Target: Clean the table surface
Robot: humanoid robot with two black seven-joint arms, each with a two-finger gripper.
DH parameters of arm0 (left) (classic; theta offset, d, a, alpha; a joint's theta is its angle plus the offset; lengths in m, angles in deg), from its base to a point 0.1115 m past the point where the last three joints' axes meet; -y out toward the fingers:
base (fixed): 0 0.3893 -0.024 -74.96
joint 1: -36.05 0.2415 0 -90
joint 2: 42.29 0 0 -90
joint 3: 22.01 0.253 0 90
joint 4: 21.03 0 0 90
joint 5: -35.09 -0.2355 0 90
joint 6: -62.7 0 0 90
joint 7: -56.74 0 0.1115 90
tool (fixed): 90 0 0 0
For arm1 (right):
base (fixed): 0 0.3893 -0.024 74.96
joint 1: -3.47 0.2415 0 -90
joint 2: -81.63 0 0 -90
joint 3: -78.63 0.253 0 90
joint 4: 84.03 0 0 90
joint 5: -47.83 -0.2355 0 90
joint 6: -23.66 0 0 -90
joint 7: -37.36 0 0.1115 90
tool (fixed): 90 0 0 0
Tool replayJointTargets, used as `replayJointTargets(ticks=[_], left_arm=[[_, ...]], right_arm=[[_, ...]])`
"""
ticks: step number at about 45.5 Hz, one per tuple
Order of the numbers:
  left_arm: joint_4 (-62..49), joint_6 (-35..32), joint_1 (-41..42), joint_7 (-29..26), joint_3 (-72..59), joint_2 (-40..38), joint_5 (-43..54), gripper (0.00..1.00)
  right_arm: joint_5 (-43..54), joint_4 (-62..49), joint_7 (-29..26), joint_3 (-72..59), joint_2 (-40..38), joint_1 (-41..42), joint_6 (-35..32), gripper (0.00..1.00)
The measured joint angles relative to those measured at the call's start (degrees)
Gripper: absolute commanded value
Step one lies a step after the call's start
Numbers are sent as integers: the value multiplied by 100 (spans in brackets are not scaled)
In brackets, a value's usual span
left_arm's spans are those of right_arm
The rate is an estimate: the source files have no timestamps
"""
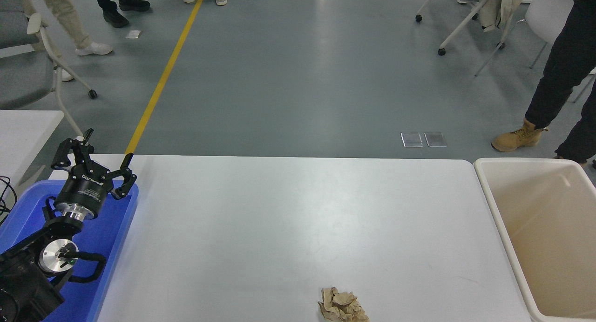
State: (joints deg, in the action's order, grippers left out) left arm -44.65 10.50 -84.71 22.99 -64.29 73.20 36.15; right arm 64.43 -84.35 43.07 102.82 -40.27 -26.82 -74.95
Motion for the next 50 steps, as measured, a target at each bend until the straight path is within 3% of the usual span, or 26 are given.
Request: replayJointTargets(ticks=[26,50], left_arm=[[-1,1,0,0,0,-1,0,100],[-1,1,0,0,0,0,0,100]], right_arm=[[-969,978,4,1272,-82,938,40,99],[-1039,1809,313,1890,147,485,27,99]])
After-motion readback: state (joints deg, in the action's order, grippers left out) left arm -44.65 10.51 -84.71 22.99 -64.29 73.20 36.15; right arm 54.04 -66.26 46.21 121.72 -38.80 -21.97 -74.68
